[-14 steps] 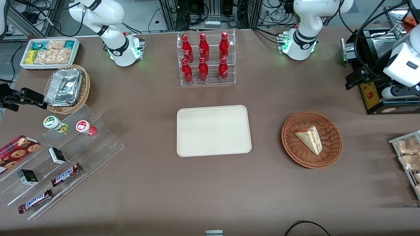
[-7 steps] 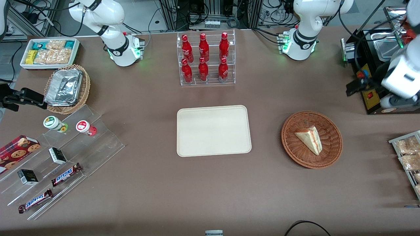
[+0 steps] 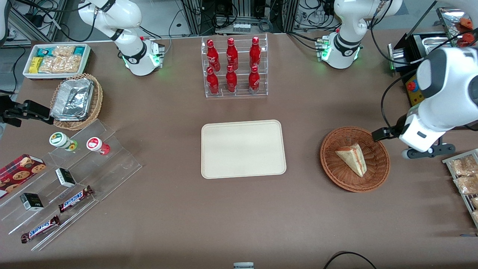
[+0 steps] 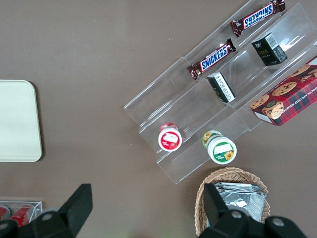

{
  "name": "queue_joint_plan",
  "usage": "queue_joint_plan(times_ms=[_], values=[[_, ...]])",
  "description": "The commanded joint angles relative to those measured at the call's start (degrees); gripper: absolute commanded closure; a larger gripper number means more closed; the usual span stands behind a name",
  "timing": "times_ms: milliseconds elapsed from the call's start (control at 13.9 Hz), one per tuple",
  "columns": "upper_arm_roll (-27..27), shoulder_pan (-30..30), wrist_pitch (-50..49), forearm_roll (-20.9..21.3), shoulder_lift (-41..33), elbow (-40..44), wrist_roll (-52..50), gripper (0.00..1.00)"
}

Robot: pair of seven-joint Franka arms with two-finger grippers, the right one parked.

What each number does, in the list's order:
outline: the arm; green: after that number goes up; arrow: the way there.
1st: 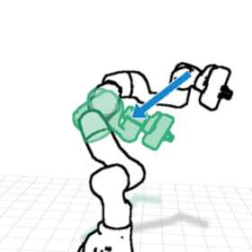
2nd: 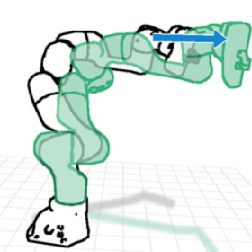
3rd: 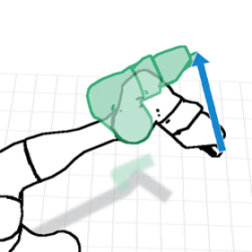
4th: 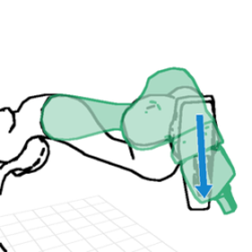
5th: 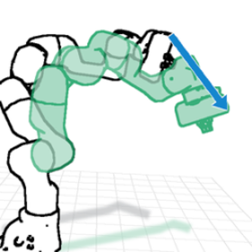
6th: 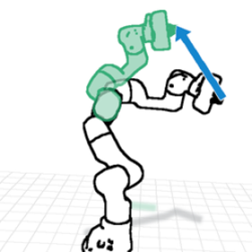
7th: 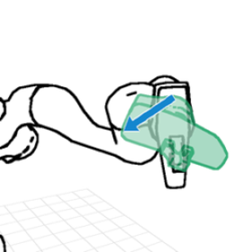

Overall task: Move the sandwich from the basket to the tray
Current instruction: 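Lower the open left gripper around the wrapped sandwich in the basket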

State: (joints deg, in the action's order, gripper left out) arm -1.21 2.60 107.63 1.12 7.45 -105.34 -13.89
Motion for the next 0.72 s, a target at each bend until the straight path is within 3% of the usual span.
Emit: queue_joint_plan(times_ms=[0, 288, 647], values=[[-0.4, -0.3, 7.8, 0.8, -2.0, -7.1, -6.4, 0.0], [-0.7, 0.3, 19.4, 0.8, -1.4, -14.1, -17.8, 0.0], [-0.7, 0.4, 31.0, 0.8, 0.9, -21.1, -19.5, 0.0]])
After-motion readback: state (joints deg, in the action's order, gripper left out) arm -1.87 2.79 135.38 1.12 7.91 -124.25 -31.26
